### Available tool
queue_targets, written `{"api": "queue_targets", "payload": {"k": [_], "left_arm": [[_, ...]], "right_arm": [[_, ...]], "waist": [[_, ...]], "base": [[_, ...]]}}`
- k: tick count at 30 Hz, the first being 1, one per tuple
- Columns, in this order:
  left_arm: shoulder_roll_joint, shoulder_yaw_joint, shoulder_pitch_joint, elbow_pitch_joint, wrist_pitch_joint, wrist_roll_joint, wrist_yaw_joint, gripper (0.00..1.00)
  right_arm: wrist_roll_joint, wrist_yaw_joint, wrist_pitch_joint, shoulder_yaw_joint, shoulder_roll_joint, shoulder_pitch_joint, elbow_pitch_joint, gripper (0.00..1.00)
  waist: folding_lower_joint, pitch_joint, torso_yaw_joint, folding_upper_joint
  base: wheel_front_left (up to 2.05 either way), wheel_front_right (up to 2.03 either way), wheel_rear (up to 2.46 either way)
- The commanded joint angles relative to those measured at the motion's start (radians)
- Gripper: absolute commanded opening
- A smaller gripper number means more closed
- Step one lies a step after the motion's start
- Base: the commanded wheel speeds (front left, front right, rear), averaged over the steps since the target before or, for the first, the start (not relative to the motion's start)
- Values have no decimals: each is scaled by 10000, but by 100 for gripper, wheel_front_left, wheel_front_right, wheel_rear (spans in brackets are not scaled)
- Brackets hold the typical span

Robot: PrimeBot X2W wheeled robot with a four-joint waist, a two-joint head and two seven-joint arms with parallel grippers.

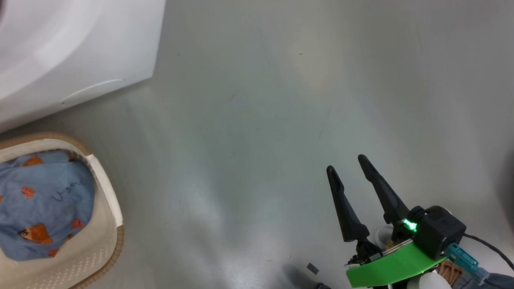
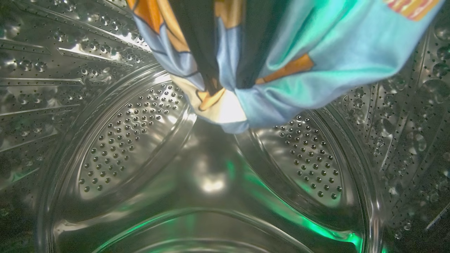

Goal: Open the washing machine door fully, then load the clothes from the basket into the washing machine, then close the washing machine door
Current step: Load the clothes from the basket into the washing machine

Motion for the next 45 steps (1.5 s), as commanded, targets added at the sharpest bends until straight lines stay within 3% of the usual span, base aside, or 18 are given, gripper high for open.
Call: {"api": "queue_targets", "payload": {"k": [1,6,10,12,13,23,29,45], "left_arm": [[519,-18,20,-135,-53,163,36,0],[547,-467,4,747,-53,525,-35,2],[548,-795,-93,1263,-53,766,-50,46],[502,-915,-97,1451,-53,887,66,94],[468,-897,-100,1544,-53,892,198,100],[-63,-964,374,2051,-53,946,828,100],[-515,-924,968,1836,-53,838,914,100],[-2005,-1230,2574,1011,-53,606,261,100]], "right_arm": [[63,16,-48,246,-85,68,-246,100],[112,16,-48,276,-85,104,-188,100],[178,16,-48,277,-85,83,-124,100],[177,16,-48,256,-85,77,-65,100],[173,16,-48,241,-85,70,-33,100],[137,16,-48,266,-85,-28,308,100],[13,16,-48,161,-85,-29,506,100],[-407,16,-48,-286,-85,-162,783,100]], "waist": [[0,14,-24,-1],[0,-53,8,-1],[0,-160,93,-1],[0,-266,174,-1],[0,-333,219,-1],[0,-1072,664,-1],[0,-1420,1072,-1],[0,-2159,2499,-1]], "base": [[0,0,0],[0,0,0],[0,0,0],[0,0,0],[0,0,0],[0,0,0],[0,0,0],[0,0,0]]}}
